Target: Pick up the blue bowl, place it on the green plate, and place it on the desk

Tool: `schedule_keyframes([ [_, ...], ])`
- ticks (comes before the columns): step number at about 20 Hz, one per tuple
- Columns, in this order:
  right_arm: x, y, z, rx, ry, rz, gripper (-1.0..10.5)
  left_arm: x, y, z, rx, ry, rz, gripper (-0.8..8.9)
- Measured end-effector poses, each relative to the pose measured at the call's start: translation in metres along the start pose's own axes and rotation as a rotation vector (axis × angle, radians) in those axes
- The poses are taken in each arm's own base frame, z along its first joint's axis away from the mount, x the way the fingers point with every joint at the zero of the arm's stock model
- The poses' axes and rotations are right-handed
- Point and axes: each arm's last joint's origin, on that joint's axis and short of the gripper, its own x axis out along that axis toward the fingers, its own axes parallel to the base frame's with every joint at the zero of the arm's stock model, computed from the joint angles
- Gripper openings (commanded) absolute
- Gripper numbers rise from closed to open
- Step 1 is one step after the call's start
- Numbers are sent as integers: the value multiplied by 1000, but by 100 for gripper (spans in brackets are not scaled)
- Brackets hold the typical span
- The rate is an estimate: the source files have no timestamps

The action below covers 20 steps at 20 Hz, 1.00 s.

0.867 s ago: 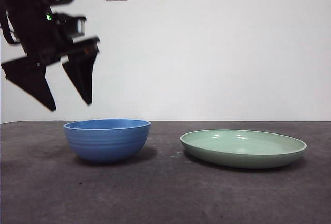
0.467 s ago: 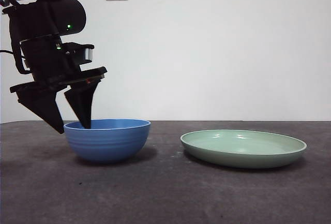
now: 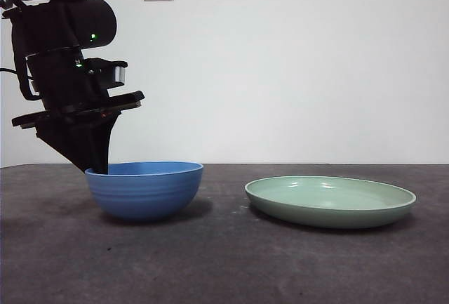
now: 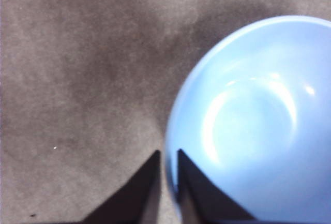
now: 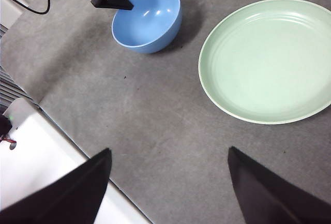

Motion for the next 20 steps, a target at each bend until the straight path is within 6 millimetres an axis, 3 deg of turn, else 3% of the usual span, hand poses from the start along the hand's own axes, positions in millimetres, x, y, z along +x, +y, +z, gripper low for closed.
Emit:
schedule_keyframes([
  [9,0,0,0,0,0,0,361,-6,-2,1,-31,-17,-25,15],
  [15,0,-1,0,5,0,-28,361,-73,-35,25,31,-227,-100,15],
  [20,-1,-1,0,25,-7,-47,361,-87,-71,34,86,-281,-163,15],
])
